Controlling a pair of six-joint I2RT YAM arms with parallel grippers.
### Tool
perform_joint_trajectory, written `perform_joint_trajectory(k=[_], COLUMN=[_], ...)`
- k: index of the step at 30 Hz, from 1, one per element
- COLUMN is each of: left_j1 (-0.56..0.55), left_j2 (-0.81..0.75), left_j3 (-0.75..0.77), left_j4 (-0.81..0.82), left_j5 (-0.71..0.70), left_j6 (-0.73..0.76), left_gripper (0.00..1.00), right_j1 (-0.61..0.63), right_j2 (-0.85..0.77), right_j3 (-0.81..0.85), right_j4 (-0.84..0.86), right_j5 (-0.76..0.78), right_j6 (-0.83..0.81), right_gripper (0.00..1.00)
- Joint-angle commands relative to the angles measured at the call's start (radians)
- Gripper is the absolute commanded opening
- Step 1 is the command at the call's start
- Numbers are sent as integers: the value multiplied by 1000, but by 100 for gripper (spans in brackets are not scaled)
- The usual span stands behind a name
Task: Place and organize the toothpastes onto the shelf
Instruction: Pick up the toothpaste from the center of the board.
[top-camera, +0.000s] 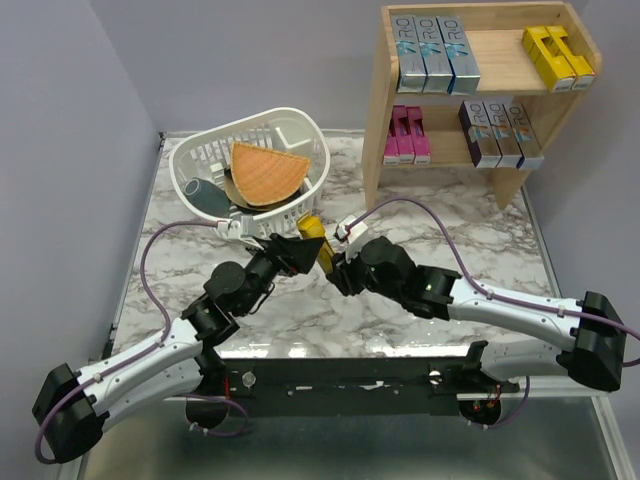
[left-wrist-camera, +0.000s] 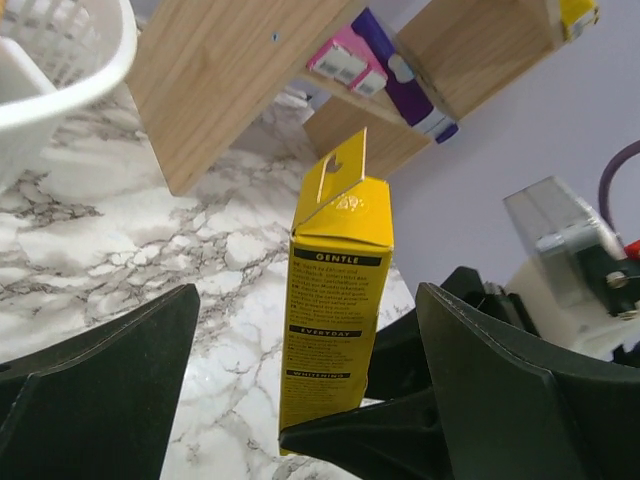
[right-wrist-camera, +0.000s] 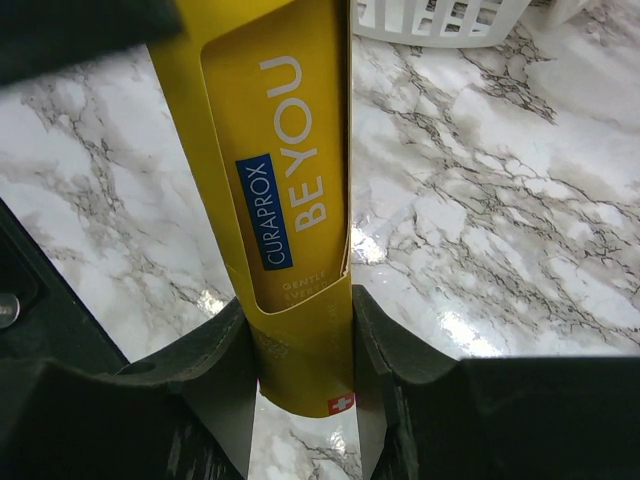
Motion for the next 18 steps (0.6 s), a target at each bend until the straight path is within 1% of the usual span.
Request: perform_joint_trajectory(k=[1,3,6,7,9,10,12,13,16,18], left_j1=[-51,-64,-69,-69,-69,-69,-69,-69,-69,-69], left_j2=[110,150,178,181,184,184,183,183,186,190], left_j3=[35,47,48,46,47,47,46,46,52,57], left_j4=[106,121,141,146,135,129,123,121,118,115], left_j5=[-31,-48,-76,-85,-119,-127,-139,-143,-142,-139], left_j6=[0,-4,-43,-58,-116,-139,-192,-202,-251,-277], left_gripper=[99,99,91,83,76,67,60,54,45,43], right_j1=[-3,-3,-3,-3,-3,-3,-3,-3,-3,-3], right_j2=[-21,-26,-44,-62,-81,-88,-108,-113,-136,-159], right_j3=[34,26,-9,-24,-78,-90,-118,-141,-176,-219], right_j4=[22,33,74,91,166,188,240,257,321,386], right_j5=[-26,-27,-27,-26,-26,-24,-22,-22,-22,-24], right_j6=[19,19,14,12,9,8,3,-3,-11,-21], right_gripper=[38,38,38,38,38,38,38,38,40,43])
